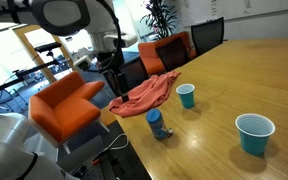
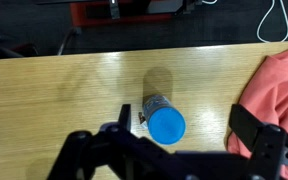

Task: Put the lid to the peanut butter jar on the table

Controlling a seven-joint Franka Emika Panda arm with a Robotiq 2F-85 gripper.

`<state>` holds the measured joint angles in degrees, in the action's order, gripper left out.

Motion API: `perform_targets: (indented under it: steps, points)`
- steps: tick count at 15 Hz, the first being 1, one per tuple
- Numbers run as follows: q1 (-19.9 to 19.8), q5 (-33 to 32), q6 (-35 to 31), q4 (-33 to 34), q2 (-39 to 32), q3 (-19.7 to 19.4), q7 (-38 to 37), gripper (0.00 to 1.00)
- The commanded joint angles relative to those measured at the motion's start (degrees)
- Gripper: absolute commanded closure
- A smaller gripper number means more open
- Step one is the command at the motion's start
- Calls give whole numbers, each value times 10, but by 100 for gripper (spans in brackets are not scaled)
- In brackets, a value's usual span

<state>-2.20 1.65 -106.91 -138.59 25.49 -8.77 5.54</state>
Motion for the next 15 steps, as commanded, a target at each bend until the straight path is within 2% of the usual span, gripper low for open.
perform_targets:
  steps: [1, 4, 7, 15]
  points:
    - [-9, 4, 1, 1, -1, 8, 3, 0]
    - [-9, 4, 1, 1, -1, 8, 3, 0]
    - [-13, -9, -37, -4, -17, 20, -17, 0]
    - [-7, -10, -225, -28, -127, 19, 13, 0]
